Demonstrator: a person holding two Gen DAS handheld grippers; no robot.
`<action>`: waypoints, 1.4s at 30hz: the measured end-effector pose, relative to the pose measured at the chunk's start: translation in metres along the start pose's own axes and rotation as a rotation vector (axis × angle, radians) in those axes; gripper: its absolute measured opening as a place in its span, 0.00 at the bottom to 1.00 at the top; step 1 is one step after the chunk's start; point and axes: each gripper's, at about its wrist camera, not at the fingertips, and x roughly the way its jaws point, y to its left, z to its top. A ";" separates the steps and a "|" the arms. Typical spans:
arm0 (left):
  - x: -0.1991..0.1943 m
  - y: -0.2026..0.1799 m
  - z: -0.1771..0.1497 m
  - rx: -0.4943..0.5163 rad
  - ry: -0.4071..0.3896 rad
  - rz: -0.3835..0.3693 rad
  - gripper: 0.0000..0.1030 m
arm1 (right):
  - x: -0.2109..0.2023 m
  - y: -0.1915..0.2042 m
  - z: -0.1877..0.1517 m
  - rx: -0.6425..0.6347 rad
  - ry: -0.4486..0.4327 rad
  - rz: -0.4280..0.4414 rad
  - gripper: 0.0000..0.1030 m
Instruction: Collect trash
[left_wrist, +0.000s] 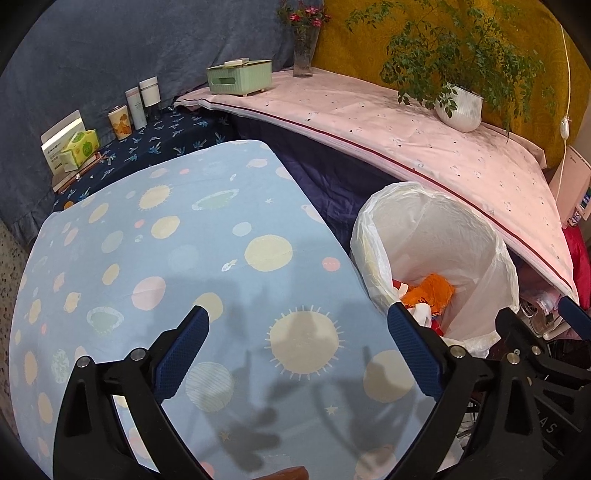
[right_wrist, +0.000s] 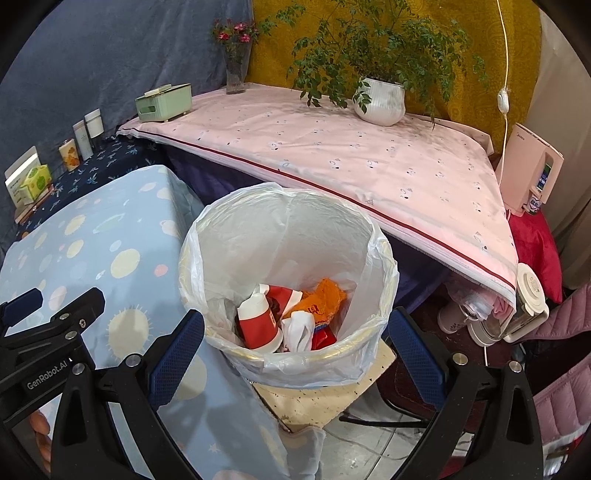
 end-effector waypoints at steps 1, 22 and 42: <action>0.000 -0.001 0.000 0.001 -0.001 0.002 0.90 | 0.000 -0.001 0.000 -0.001 0.001 -0.002 0.94; 0.007 -0.017 -0.005 0.022 0.019 0.012 0.90 | 0.002 -0.011 -0.011 0.001 0.015 -0.017 0.94; 0.007 -0.026 -0.006 0.033 0.024 0.005 0.90 | 0.006 -0.021 -0.015 0.015 0.022 -0.022 0.94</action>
